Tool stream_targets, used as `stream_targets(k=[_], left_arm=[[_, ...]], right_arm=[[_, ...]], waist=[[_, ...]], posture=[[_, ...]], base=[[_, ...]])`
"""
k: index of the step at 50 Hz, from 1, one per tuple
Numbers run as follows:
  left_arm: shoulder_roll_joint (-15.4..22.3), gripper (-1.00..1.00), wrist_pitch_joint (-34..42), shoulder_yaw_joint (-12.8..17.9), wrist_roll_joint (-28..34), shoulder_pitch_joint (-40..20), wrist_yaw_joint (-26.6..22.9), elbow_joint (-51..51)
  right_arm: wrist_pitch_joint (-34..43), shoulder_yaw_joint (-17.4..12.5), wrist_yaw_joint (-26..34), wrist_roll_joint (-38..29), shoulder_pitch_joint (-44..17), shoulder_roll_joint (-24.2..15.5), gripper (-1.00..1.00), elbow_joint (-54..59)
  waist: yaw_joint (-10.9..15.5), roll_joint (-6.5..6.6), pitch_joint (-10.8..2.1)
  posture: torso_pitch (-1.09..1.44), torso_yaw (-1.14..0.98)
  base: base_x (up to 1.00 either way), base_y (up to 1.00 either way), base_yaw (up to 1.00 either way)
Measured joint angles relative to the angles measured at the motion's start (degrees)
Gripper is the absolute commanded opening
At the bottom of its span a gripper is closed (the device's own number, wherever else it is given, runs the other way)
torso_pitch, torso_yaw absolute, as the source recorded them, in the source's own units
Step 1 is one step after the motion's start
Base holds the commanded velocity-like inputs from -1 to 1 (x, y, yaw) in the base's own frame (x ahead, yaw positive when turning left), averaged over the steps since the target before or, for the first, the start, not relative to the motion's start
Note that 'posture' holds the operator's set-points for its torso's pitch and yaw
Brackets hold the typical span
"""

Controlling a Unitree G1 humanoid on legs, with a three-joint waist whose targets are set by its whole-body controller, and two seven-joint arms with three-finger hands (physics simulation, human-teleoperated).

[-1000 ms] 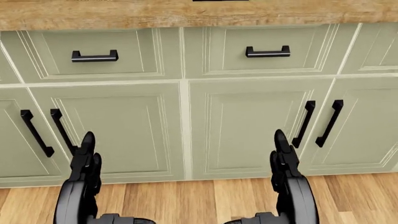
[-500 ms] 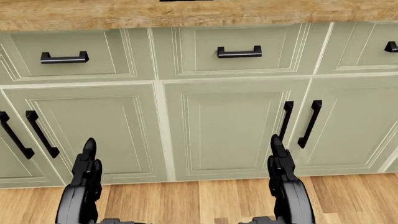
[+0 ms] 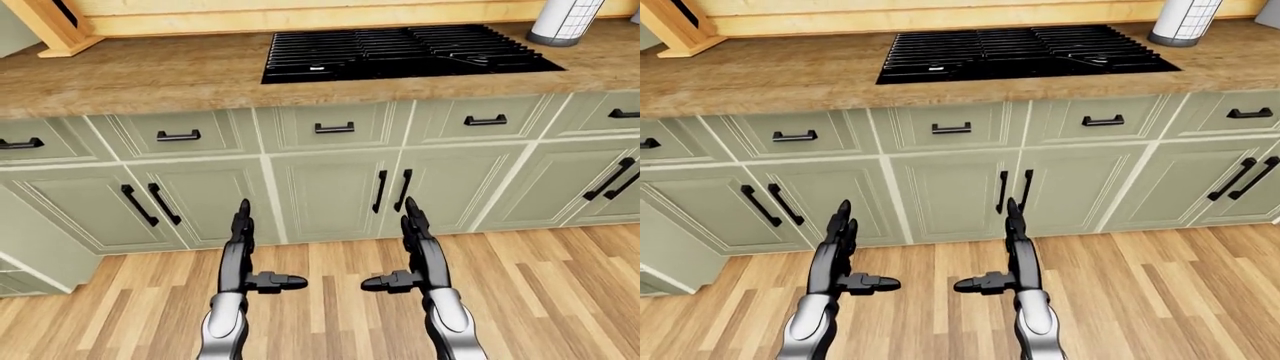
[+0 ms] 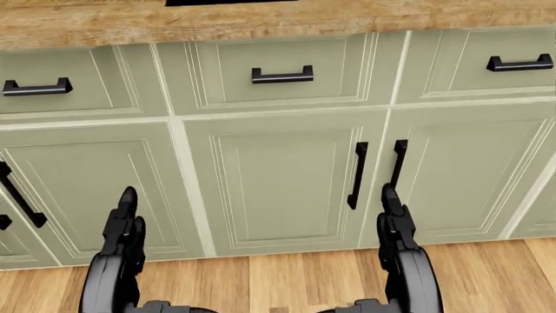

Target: Navigate to the toaster.

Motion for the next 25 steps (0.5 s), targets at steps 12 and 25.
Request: stream_targets(k=[12, 25], left_arm=[[-0.47, 1.0, 0.04, -0.03, 0.1, 0.15, 0.24, -0.87], [-0.41, 1.0, 0.46, -0.46, 0.22, -0.1, 0.03, -1.18]], right_arm=[[-0.39, 0.07, 0.25, -0.21, -0.09, -0.54, 1.0, -0.86], [0.26, -0.21, 0.11, -0.68, 0.02, -0.52, 1.0, -0.52]], waist=[[-0.92, -7.11, -1.24], [-0.82, -0.38, 0.12]], posture=[[0.0, 0.0], [0.0, 0.0]], base=[[0.0, -0.3, 0.0], [0.0, -0.3, 0.0]])
